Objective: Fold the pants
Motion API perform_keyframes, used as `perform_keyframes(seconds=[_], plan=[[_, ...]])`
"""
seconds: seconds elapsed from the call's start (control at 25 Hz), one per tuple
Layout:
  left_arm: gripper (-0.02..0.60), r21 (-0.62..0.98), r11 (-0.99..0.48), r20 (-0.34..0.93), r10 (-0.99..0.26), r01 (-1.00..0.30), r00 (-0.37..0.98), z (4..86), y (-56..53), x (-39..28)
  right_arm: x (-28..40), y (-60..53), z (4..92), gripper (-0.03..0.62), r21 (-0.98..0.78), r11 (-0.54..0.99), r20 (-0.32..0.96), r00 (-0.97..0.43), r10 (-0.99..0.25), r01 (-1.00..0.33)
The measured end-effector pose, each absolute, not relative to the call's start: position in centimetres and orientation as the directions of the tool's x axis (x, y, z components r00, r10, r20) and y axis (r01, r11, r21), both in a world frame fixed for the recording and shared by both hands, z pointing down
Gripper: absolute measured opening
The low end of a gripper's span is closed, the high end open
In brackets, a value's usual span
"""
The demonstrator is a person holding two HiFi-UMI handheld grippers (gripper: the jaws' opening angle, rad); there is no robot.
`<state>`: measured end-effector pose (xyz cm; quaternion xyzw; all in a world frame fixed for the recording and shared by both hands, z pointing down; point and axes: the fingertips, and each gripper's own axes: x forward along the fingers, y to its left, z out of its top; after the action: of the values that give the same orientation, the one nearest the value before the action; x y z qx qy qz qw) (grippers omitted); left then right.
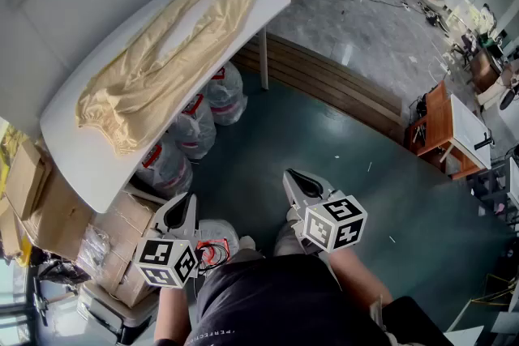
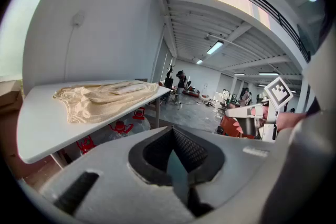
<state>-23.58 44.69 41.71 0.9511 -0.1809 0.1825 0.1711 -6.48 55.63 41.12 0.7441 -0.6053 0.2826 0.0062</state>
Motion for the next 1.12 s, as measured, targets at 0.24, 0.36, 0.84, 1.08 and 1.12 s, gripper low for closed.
perform_keyframes(seconds=[0.24, 0.36, 0.84, 1.08, 1.12], plan=[[-0.005, 0.262, -0.881, 0.418, -0.264, -0.394, 0.869, 42.1, 44.6, -23.1, -6.1, 55.4, 41.4, 0.000, -0.329, -0.284, 0.434, 0.122, -0.892, -0.901], [-0.004, 0.271, -0.880, 0.420, -0.258, -0.391, 0.870, 42.2, 44.5, -23.0, -5.9, 55.4, 41.4, 0.000, -0.356, -0.299, 0.432, 0.128, -0.893, -0.885], [-0.003, 0.285, -0.872, 0.425, -0.258, -0.399, 0.867, 43.0, 43.3, -21.9, -5.1, 54.3, 41.3, 0.000, -0.345, -0.252, 0.451, 0.076, -0.889, -0.904], [-0.003, 0.270, -0.852, 0.449, -0.300, -0.448, 0.842, 43.4, 41.0, -18.5, -1.2, 51.8, 42.0, 0.000, -0.358, -0.232, 0.455, 0.048, -0.889, -0.904], [-0.003, 0.269, -0.850, 0.451, -0.303, -0.452, 0.839, 43.3, 40.8, -17.8, -0.4, 51.2, 42.0, 0.000, -0.362, -0.227, 0.455, 0.041, -0.890, -0.904]])
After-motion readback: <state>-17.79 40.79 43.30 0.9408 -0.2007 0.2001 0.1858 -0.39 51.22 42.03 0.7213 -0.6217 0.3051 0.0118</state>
